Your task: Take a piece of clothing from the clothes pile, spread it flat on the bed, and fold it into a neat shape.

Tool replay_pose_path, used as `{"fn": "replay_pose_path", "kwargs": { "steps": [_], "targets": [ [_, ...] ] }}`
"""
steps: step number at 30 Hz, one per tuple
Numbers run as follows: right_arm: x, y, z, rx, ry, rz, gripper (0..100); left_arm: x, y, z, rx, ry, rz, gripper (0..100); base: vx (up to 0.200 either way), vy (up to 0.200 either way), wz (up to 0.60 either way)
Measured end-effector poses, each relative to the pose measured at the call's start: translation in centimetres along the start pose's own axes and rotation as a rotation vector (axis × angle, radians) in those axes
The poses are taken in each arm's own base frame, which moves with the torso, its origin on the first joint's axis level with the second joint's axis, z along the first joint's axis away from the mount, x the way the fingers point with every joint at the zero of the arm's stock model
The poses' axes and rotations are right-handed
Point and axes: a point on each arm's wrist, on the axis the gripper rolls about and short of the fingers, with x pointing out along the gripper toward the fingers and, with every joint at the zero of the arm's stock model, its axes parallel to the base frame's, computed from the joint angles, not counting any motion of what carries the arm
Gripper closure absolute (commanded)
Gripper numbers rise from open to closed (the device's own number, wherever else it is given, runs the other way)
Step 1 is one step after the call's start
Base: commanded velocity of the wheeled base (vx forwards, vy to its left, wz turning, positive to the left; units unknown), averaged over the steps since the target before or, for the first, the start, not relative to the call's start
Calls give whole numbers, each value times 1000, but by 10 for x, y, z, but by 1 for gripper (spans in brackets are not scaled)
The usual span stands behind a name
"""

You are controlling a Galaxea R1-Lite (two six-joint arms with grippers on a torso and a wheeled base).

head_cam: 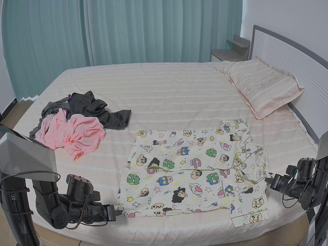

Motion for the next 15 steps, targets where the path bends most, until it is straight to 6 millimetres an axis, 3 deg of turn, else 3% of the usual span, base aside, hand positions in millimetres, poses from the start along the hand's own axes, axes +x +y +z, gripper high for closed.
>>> {"fn": "replay_pose_path", "kwargs": {
  "steps": [1, 8, 15],
  "targets": [
    [1, -1, 0, 1, 1, -1, 0, 0, 0, 0, 0, 0, 0, 100, 0, 0, 0],
    [12, -9, -4, 11, 11, -8, 0, 2, 1, 1, -1, -2, 2, 100, 0, 0, 0],
    [0, -22, -2, 55, -2, -45, 0, 3, 1, 1, -1, 1, 3, 100, 0, 0, 0]
  ]
}}
